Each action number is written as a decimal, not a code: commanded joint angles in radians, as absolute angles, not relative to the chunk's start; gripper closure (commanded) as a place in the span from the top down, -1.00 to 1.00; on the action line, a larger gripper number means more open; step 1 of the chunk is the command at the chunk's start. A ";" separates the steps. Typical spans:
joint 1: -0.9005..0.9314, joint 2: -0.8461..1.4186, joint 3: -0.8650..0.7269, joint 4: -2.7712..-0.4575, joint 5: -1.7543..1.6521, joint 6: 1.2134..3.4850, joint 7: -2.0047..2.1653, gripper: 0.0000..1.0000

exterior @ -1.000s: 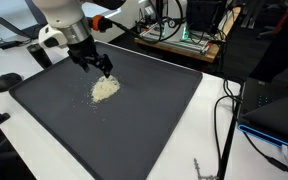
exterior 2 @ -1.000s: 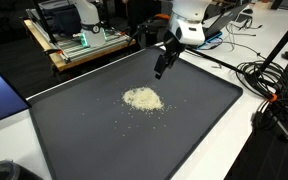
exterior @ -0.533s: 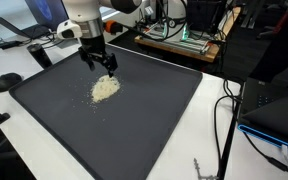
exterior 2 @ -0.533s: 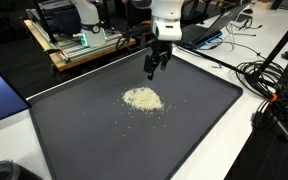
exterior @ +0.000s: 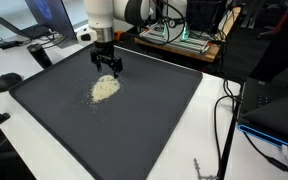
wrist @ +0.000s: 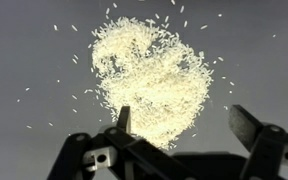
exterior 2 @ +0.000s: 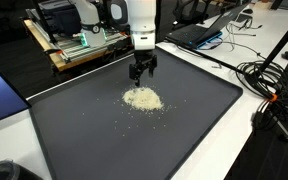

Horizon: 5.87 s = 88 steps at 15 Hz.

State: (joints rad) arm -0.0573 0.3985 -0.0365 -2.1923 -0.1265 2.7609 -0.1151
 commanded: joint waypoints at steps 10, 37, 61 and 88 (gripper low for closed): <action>-0.232 0.441 0.098 -2.113 -0.028 2.685 -0.518 1.00; -0.203 0.632 0.086 -1.930 -0.078 2.543 -0.626 -0.19; -0.161 0.614 0.056 -1.924 -0.116 2.506 -0.599 0.87; 0.108 0.575 -0.058 -1.649 -0.386 2.018 -0.010 1.00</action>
State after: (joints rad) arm 0.0829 0.5256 -0.0479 -1.7406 -0.3547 2.0958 -0.0601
